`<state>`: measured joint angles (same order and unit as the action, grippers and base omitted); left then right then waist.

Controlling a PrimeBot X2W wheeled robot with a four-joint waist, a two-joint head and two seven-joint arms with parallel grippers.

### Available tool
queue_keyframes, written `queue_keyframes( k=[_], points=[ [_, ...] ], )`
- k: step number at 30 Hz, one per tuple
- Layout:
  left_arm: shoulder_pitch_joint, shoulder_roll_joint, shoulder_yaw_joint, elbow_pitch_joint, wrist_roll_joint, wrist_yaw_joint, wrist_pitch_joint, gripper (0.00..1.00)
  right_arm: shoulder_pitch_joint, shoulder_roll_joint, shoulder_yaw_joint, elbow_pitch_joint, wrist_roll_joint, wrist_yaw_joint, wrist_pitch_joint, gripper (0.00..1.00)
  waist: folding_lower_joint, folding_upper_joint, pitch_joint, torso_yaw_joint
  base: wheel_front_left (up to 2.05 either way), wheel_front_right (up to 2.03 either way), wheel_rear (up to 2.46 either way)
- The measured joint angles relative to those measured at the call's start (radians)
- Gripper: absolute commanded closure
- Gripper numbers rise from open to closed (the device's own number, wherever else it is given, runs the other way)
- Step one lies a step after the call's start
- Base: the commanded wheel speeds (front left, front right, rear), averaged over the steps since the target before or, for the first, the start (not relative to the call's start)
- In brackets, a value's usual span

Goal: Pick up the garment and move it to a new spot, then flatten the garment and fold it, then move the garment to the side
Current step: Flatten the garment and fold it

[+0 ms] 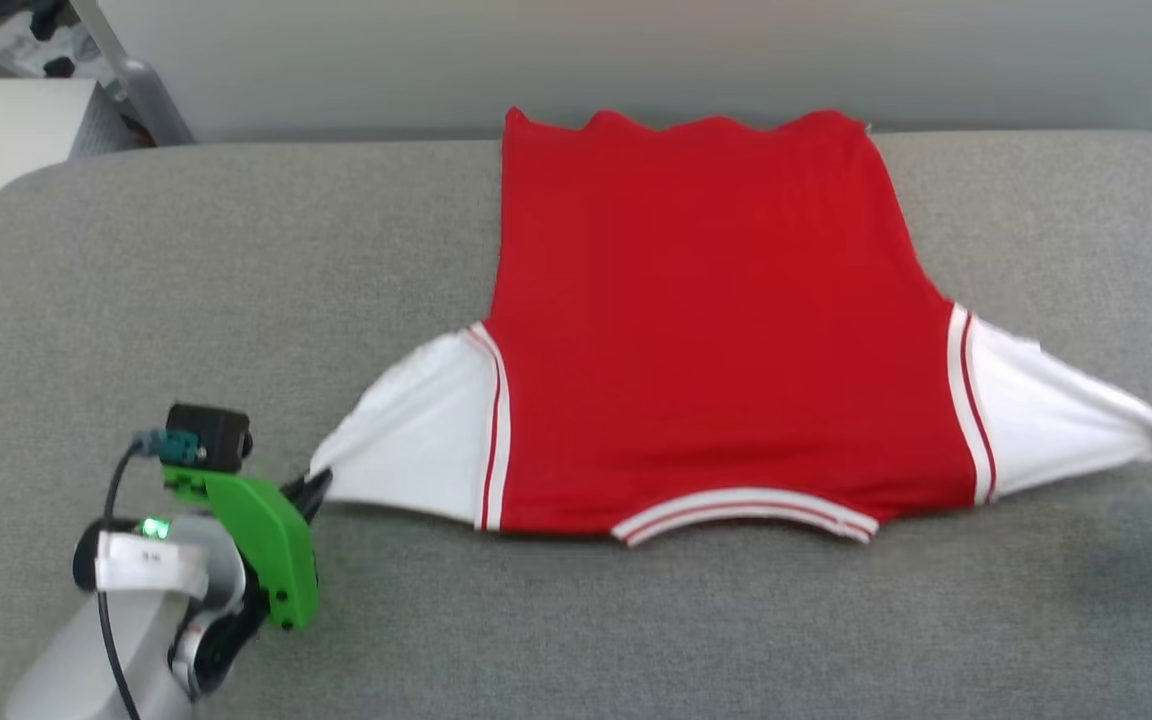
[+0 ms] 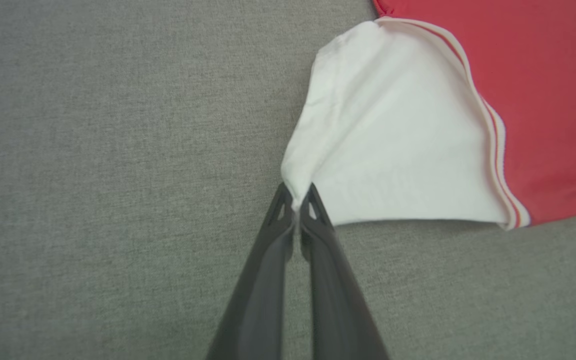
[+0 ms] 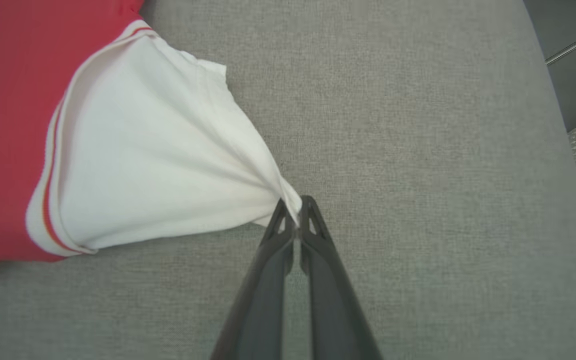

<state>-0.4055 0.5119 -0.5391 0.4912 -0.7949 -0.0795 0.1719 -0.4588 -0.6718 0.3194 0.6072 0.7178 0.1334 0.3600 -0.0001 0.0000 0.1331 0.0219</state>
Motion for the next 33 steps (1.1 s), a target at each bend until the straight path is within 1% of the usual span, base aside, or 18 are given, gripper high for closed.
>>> queue_keyframes(
  k=[3, 7, 12, 15, 20, 23, 27, 28, 33],
  points=[
    [0.080, 0.034, -0.016, -0.078, 0.000, 0.041, 0.062, 1.00, 0.100, -0.010, -0.048, -0.053, 0.020, 0.000, 0.059, 1.00, 0.0000, 0.0000, -0.028, 0.003, 0.00, 0.00, 0.00],
    [0.174, 0.063, -0.015, -0.184, -0.034, 0.087, 0.119, 1.00, 0.244, -0.023, -0.114, -0.138, 0.043, 0.000, 0.137, 1.00, 0.0000, 0.0000, -0.055, 0.007, 0.00, 0.00, 0.00],
    [0.268, 0.110, -0.013, -0.320, -0.078, 0.126, 0.189, 1.00, 0.385, -0.022, -0.217, -0.250, 0.042, 0.000, 0.227, 1.00, 0.0000, 0.0000, -0.074, 0.010, 0.00, 0.00, 0.00],
    [0.305, 0.133, -0.015, -0.389, -0.090, 0.149, 0.225, 1.00, 0.448, -0.002, -0.288, -0.315, 0.027, 0.000, 0.278, 1.00, 0.0000, 0.0000, -0.072, 0.010, 0.00, 0.00, 0.00],
    [0.326, 0.140, -0.036, -0.463, -0.115, 0.163, 0.270, 1.00, 0.503, 0.052, -0.384, -0.411, -0.034, -0.001, 0.348, 1.00, 0.0000, 0.0000, -0.061, 0.013, 0.00, 0.00, 0.00],
    [0.326, 0.140, -0.037, -0.490, -0.116, 0.169, 0.282, 1.00, 0.516, 0.079, -0.419, -0.461, -0.066, -0.001, 0.390, 1.00, 0.0000, 0.0000, -0.050, 0.015, 0.00, 0.00, 0.00],
    [0.325, 0.151, -0.042, -0.538, -0.104, 0.173, 0.291, 1.00, 0.525, 0.086, -0.438, -0.528, -0.097, -0.001, 0.446, 1.00, 0.0000, 0.0000, -0.030, 0.018, 0.00, 0.00, 0.00],
    [0.325, 0.152, -0.042, -0.555, -0.104, 0.175, 0.292, 1.00, 0.525, 0.086, -0.447, -0.549, -0.099, -0.001, 0.450, 0.00, 0.0000, 0.0000, -0.022, 0.019, 0.00, 0.00, 0.00],
    [0.325, 0.155, -0.045, -0.668, -0.104, 0.198, 0.311, 1.00, 0.508, 0.090, -0.473, -0.650, -0.053, -0.001, 0.502, 0.00, 0.0000, 0.0000, 0.023, 0.028, 0.00, 0.00, 0.00]
  ],
)
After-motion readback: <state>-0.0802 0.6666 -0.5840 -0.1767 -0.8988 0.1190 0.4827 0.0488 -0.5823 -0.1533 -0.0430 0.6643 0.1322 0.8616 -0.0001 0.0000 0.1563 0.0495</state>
